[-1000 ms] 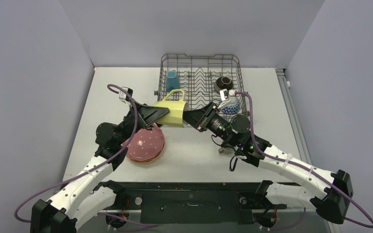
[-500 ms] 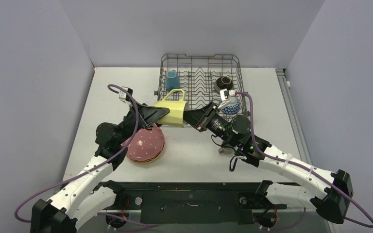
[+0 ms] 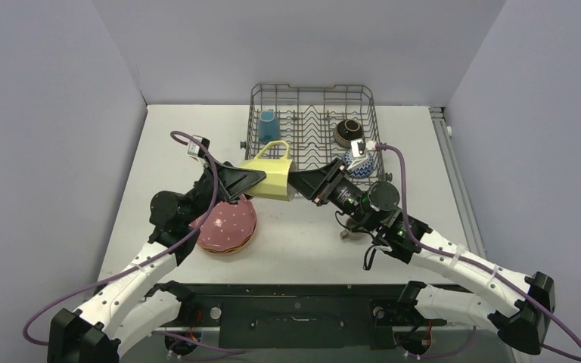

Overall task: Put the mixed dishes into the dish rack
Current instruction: Turn the cup upside down in the dish rack.

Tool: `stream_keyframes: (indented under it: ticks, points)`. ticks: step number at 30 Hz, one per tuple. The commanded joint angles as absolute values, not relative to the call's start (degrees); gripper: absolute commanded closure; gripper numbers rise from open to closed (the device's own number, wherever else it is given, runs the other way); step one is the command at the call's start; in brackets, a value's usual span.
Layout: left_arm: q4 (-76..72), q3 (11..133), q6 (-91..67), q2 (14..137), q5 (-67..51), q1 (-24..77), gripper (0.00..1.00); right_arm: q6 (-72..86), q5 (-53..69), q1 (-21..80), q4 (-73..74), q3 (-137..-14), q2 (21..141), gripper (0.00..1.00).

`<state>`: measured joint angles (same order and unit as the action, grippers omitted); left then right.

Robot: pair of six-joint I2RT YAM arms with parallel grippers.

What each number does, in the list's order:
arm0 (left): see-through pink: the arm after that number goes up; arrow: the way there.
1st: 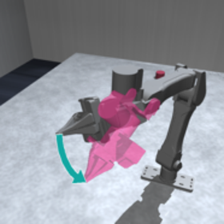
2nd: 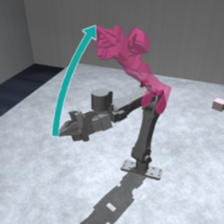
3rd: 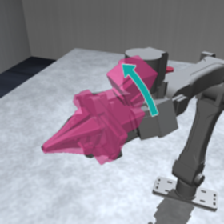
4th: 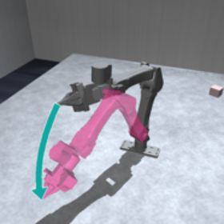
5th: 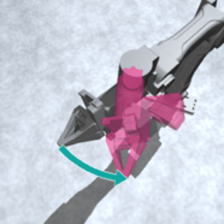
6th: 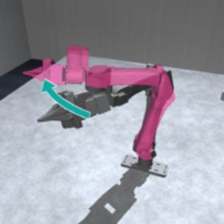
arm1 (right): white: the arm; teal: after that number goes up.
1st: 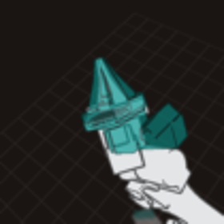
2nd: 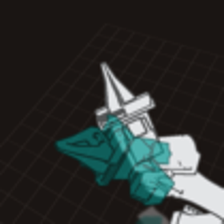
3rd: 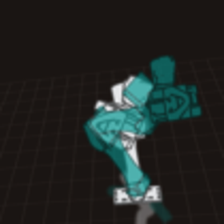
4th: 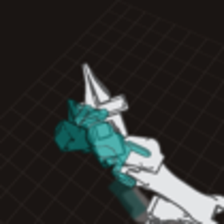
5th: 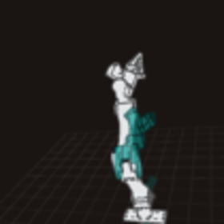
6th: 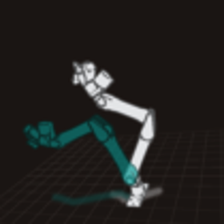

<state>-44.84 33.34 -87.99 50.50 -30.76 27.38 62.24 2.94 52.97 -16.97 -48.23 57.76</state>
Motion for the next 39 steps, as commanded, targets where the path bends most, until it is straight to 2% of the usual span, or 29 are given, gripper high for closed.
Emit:
stream_keyframes:
  ticks: [1,5,13,24,39]
  points:
    - [-48.3,34.5,-86.3,50.3,-30.7,27.0,1.00,61.8,0.3,52.2,-21.1,-49.2,52.7,0.72]
    - [-47.1,35.1,-85.5,50.2,-30.5,27.0,1.00,61.9,0.2,50.9,-19.7,-47.0,49.5,0.64]
    - [-43.4,37.0,-82.5,50.9,-30.7,26.9,1.00,63.2,0.3,47.6,-17.0,-42.9,43.5,0.59]
    - [-33.7,42.1,-73.3,53.0,-30.8,26.6,1.00,60.6,0.2,44.7,-10.3,-41.5,37.1,0.58]
    - [-9.7,57.3,-50.8,58.8,-29.3,23.4,1.00,55.0,0.2,43.8,-1.2,-42.6,32.8,0.57]
